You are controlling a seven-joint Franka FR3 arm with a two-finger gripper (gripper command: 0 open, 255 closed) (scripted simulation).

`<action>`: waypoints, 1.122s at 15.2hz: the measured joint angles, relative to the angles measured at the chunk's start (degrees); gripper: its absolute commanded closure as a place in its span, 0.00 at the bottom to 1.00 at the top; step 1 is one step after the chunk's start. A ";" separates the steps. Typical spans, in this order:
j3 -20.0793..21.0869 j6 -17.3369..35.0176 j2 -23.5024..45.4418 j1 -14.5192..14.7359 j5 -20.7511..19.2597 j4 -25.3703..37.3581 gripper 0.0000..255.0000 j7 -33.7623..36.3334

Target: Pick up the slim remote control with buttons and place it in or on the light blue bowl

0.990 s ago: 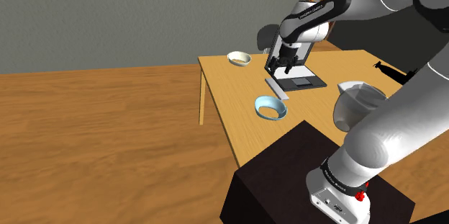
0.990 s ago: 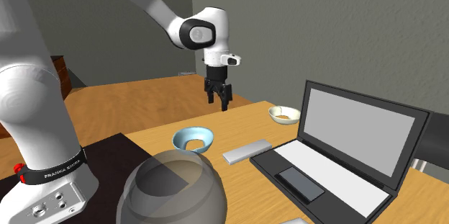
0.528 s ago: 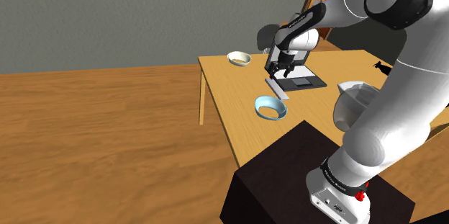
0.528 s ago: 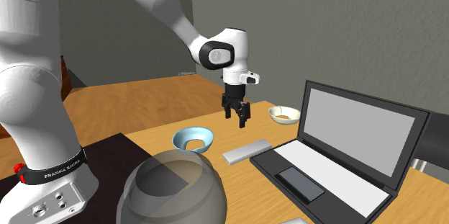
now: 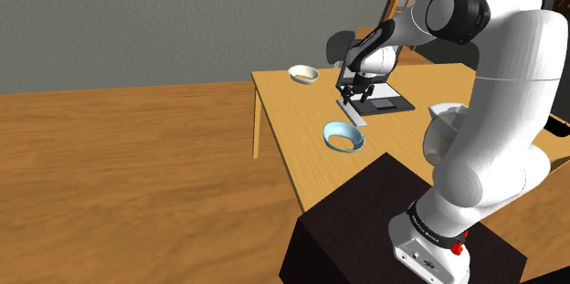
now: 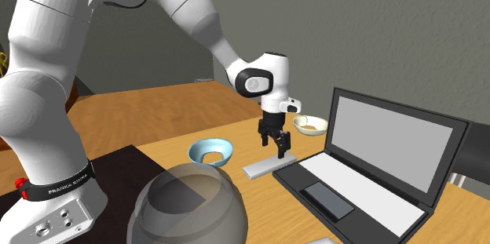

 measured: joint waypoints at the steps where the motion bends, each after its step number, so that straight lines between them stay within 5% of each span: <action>1: 0.17 0.64 0.71 -0.17 0.27 0.06 0.00 -0.20; 12: 1.17 3.68 4.68 -0.98 1.57 0.96 0.00 -1.04; 13: 1.17 3.68 4.68 -0.98 1.57 0.96 1.00 -1.04; 17: 1.17 3.68 4.65 -0.97 1.56 0.96 1.00 -1.05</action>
